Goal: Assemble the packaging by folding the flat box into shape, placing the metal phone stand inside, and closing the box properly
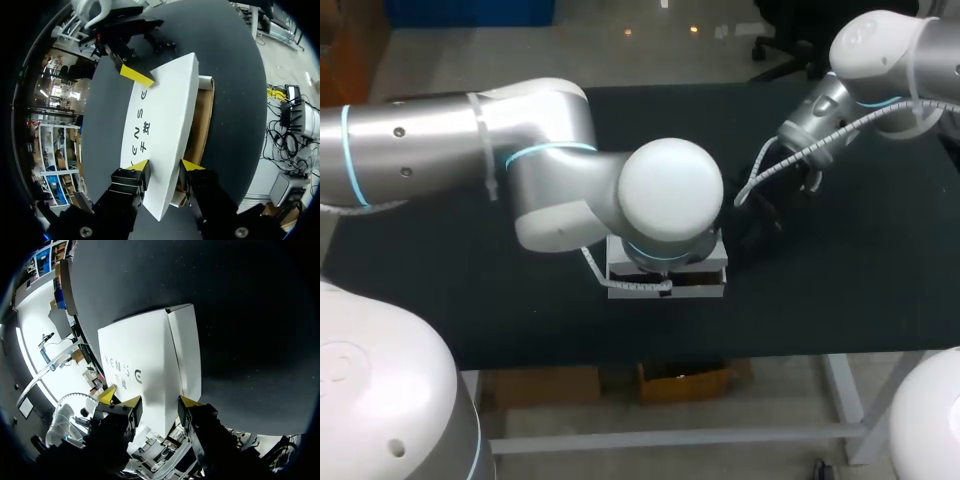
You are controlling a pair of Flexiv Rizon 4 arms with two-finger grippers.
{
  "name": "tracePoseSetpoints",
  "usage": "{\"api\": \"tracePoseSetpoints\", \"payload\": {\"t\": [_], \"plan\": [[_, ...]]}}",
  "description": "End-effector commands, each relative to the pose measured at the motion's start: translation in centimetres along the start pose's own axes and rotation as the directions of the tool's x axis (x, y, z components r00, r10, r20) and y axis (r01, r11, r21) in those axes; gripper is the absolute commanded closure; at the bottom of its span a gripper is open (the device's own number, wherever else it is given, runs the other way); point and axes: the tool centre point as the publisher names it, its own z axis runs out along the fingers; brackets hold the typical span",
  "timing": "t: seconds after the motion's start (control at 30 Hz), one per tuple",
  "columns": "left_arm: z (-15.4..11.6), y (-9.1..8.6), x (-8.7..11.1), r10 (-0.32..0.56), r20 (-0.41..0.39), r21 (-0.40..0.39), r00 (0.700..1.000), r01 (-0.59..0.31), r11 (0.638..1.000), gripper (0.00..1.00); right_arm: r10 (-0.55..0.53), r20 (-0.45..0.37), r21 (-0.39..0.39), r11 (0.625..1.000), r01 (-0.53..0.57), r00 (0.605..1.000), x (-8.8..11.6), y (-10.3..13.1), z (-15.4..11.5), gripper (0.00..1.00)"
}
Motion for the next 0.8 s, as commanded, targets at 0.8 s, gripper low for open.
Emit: {"api": "tracePoseSetpoints", "payload": {"t": [0.8], "plan": [[0.77,-0.17,1.13,-0.008,0.046,-0.019,0.999,0.008,1.000,0.62,-0.002,0.005,0.002,1.000,0.002,1.000,0.28,-0.11,-0.19,0.57]]}}
